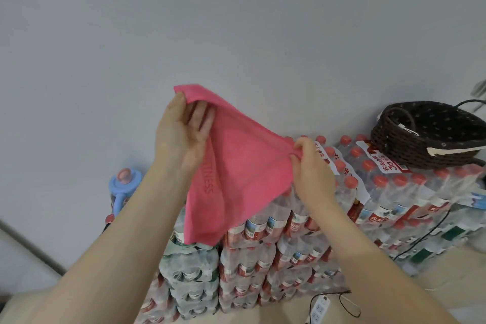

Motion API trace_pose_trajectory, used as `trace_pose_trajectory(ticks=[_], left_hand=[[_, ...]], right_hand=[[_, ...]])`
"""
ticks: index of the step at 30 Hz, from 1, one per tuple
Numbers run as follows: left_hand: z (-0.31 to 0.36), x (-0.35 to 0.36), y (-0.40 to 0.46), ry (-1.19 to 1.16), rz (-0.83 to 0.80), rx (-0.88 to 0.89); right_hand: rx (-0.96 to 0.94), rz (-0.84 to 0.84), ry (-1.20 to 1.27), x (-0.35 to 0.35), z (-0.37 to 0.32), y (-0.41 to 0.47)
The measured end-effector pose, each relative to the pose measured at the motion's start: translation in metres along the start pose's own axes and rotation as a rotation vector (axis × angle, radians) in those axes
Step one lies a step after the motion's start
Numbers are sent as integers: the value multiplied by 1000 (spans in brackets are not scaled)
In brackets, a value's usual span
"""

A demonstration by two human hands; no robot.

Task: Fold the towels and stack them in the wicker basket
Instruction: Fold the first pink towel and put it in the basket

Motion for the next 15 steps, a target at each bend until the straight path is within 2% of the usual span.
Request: trace_pose_trajectory(ticks=[2,5,11,13,15], left_hand=[[7,-21,2,129,170,89],[10,-43,2,302,294,172],[9,-48,12,600,273,188],[6,-47,17,799,314,197],[6,-44,17,1127,385,324]], right_hand=[[88,62,45,-13,19,0],[115,152,138,-31,37,4],[123,192,435,-42,56,8],[127,198,395,-45,58,14],[71,162,273,-51,55,22]])
Point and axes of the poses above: each hand's wrist, its own y-axis towards the middle knuckle, its own x-axis out of the palm, z = x × y, the point moved 6 cm from there along y, towards the middle knuckle, and after that the axes turned 14 degrees about -x, right-handed, at the moved point
